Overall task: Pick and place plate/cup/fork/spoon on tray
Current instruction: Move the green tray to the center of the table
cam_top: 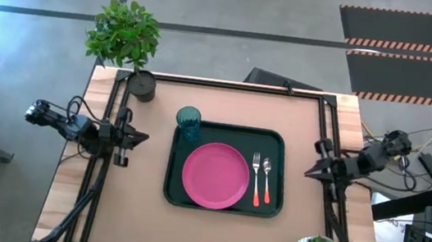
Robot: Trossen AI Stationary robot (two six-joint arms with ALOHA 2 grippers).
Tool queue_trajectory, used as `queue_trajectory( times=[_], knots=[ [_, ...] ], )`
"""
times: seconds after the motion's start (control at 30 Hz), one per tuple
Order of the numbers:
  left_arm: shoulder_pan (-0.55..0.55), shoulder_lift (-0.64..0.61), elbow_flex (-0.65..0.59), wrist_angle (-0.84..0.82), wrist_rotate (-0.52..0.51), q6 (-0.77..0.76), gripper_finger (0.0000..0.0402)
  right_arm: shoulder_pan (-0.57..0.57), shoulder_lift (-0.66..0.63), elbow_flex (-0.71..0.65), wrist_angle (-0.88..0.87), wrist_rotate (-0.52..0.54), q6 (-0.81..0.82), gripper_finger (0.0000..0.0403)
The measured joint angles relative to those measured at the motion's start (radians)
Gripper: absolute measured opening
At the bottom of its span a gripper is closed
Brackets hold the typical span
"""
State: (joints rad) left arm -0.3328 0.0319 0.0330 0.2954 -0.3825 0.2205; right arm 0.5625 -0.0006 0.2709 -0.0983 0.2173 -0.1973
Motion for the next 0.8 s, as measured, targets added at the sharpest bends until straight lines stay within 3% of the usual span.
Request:
queue_trajectory(
  times=[0.43,0.63,0.8],
  knots=[
    [0.000,0.006,-0.001,-0.022,0.004,-0.004,0.0000,0.000,0.000,-0.248,0.388,-0.047,-0.054,0.0009],
    [0.000,0.004,-0.001,-0.043,0.004,-0.006,0.0000,-0.023,0.000,-0.258,0.394,-0.093,-0.043,0.0009],
    [0.002,0.004,-0.001,-0.070,0.003,-0.041,0.0000,-0.108,0.000,-0.258,0.365,-0.089,-0.018,0.0009]
  ],
)
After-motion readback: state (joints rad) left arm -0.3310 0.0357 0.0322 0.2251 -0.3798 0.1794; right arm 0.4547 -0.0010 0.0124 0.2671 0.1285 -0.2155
